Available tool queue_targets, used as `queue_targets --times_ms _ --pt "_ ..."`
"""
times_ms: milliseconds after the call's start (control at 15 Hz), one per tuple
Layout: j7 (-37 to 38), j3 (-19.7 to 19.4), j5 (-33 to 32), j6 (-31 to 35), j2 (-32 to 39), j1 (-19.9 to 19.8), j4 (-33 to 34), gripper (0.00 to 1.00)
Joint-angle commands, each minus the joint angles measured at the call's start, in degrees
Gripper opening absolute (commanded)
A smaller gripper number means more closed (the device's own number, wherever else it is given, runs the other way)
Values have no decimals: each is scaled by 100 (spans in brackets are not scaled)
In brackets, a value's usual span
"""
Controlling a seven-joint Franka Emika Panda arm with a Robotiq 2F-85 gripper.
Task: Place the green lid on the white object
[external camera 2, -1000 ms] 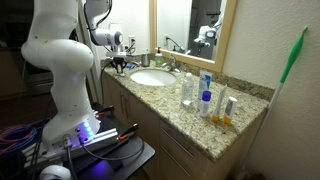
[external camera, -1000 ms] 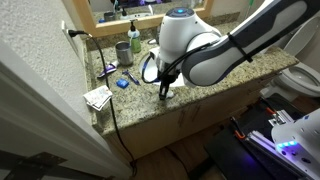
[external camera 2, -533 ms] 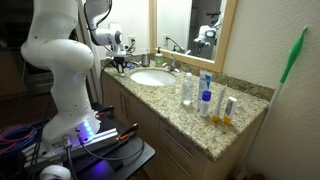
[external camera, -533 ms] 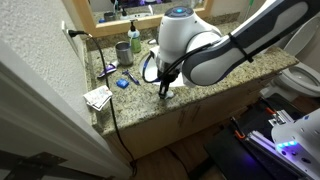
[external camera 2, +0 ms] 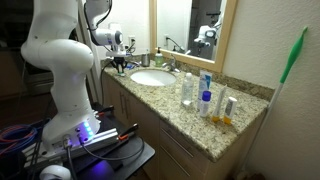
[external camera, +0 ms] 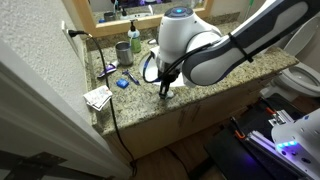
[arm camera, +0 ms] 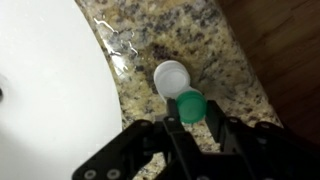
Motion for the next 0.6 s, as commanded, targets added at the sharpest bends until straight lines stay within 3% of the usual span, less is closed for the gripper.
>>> queue_targets --times_ms 0,67,400,533 --pt "86 -52 -47 -132 -13 40 34 58" --pt "72 -46 -36 -130 -8 35 36 59" --pt "93 -54 -50 -52 6 40 57 93" --pt "125 -55 -29 -12 -128 22 -55 100"
